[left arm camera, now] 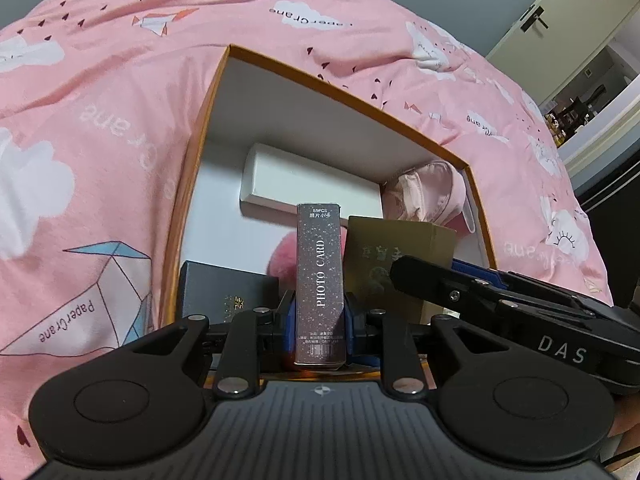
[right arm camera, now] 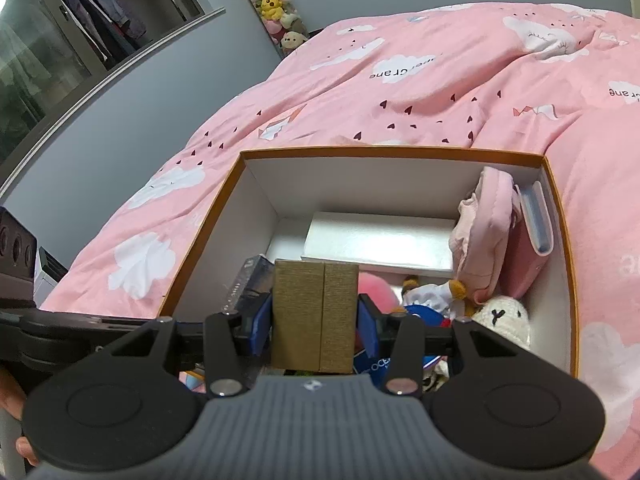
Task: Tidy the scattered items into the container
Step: 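Carry the photo card box and gold box over the box opening, then lower the photo card box into the box and open the left gripper while the right lowers the gold box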
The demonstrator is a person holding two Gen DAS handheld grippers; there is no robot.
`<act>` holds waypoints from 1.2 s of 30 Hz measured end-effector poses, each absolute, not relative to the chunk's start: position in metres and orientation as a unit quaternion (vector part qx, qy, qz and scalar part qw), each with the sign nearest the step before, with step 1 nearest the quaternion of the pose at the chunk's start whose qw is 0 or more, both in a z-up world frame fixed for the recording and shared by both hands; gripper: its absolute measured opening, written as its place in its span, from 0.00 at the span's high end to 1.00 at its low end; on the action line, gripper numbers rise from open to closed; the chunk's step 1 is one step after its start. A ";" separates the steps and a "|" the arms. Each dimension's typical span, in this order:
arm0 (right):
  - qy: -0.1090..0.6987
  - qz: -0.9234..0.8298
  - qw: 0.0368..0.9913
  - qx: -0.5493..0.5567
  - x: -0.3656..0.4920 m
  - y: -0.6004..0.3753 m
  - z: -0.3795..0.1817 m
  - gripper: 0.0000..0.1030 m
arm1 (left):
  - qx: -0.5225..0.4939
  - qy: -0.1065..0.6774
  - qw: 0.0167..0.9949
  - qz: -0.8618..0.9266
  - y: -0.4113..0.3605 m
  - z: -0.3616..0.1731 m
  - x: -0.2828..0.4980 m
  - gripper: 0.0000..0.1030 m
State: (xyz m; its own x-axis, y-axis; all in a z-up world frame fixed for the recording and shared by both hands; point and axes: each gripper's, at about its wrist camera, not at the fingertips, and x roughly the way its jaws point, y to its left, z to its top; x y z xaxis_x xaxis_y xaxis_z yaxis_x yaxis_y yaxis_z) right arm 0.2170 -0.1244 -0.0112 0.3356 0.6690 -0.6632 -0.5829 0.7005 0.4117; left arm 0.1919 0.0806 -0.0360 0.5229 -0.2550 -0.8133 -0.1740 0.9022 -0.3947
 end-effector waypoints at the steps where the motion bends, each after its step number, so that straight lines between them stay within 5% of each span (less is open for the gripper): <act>1: 0.431 0.384 0.815 0.051 0.218 -0.125 -0.012 0.53 | -0.223 0.490 0.842 -0.027 0.081 -0.038 0.193 0.75; 24: 0.454 0.387 0.801 0.058 0.222 -0.118 -0.030 0.54 | -0.168 0.530 0.831 -0.018 0.072 -0.051 0.201 0.73; 36: 0.456 0.402 0.792 0.060 0.217 -0.110 -0.029 0.53 | -0.187 0.483 0.855 -0.030 0.103 -0.011 0.183 0.60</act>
